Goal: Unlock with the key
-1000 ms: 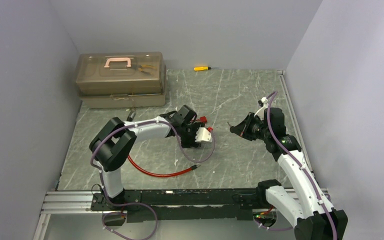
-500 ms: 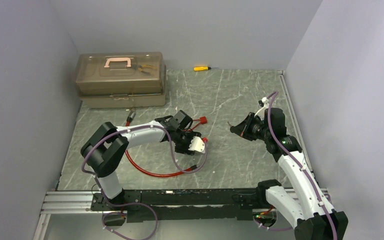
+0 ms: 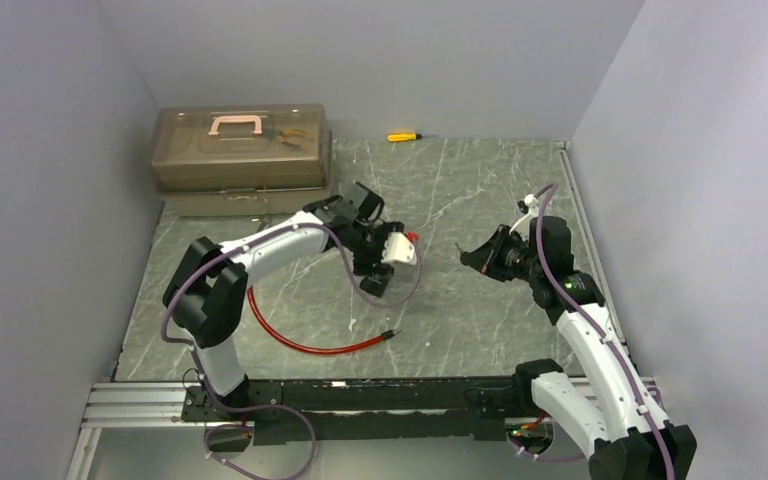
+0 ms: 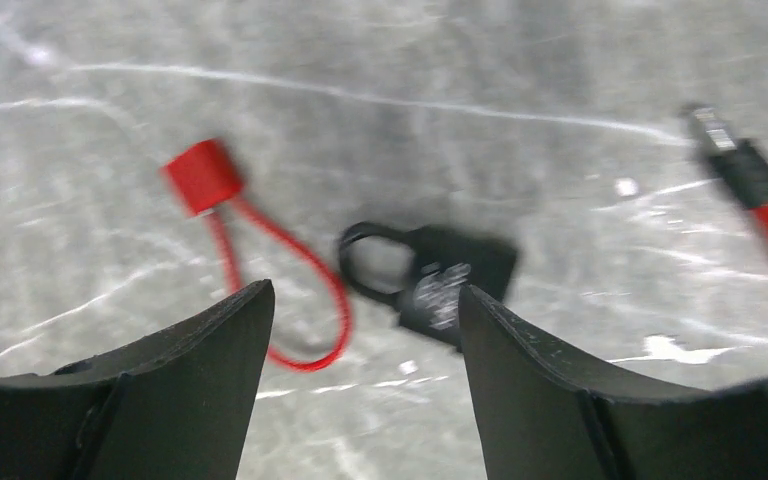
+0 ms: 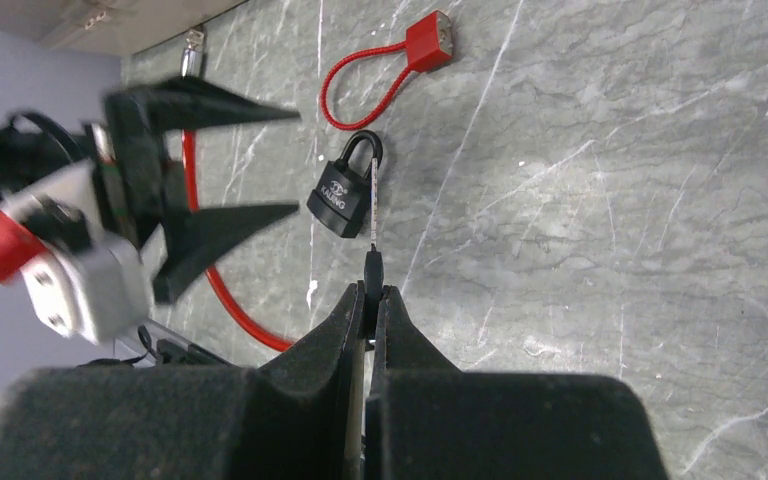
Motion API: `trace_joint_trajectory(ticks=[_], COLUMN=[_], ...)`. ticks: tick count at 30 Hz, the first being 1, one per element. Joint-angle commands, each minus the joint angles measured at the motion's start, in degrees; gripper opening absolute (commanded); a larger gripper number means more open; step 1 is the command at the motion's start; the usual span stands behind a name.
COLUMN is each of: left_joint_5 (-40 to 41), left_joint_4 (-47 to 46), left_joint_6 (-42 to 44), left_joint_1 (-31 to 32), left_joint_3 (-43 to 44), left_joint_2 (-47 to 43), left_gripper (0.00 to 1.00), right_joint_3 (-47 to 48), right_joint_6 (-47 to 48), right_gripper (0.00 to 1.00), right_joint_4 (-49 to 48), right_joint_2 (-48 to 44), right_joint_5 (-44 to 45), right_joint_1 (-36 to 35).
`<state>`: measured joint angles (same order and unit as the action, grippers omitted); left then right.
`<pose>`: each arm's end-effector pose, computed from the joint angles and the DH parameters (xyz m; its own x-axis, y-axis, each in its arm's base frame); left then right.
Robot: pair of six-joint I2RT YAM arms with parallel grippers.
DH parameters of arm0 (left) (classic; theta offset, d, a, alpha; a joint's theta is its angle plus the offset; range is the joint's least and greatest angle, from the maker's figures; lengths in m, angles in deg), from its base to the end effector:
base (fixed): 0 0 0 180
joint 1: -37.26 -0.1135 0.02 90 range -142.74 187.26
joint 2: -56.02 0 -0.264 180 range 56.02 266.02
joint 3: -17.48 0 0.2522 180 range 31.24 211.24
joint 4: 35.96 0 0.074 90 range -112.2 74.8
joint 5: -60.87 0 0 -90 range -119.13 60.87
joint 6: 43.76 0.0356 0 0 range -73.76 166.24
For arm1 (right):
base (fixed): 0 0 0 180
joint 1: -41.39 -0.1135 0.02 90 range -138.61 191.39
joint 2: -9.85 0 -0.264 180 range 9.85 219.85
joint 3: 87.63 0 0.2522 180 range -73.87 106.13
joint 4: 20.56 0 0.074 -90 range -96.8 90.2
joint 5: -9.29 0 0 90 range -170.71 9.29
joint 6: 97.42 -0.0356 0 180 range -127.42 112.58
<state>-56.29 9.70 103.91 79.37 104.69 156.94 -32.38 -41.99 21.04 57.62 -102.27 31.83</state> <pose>0.2627 -0.2594 0.2220 0.3085 0.7345 -0.6044 0.9507 -0.2180 0.2205 0.1766 0.0430 0.2817 -0.7133 0.4150 -0.5647 -0.0604 0.7664 0.6395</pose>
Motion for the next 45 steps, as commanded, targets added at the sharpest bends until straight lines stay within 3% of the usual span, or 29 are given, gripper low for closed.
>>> trace_joint_trajectory(ticks=[1, 13, 18, 22, 33, 45], left_joint_5=[-0.3, 5.8, 8.4, 8.5, 9.3, 12.0], left_joint_4=[1.7, -12.2, -17.6, -16.1, -15.9, -13.8], left_joint_6=[5.2, 5.1, 9.4, 9.4, 12.3, 6.6], left_joint_1=[-4.3, 0.5, 1.3, 1.2, -0.2, -0.5], left_joint_3=[4.7, 1.3, -1.7, 0.0, -8.5, -14.9], left_joint_2=[2.4, 6.9, 7.4, 9.0, 3.3, -4.5], left_gripper=[0.73, 0.71, 0.70, 0.70, 0.70, 0.70], right_joint_3=[1.2, 0.8, 0.9, 0.8, 1.5, 1.3], right_joint_6=[-0.2, -0.9, -0.8, -0.9, -0.8, -1.6], right_gripper=[0.00, 0.00, 0.00, 0.00, 0.00, 0.00], right_joint_4=[-0.4, -0.9, -0.9, -1.1, -1.0, -1.2], right_joint_2=[-1.1, -1.1, -1.2, -1.3, -1.1, -2.0], right_joint_5=[-0.3, -0.4, -0.5, -0.7, -0.9, -1.9], right_joint_1=[0.2, 0.2, 0.2, 0.1, 0.2, 0.1])
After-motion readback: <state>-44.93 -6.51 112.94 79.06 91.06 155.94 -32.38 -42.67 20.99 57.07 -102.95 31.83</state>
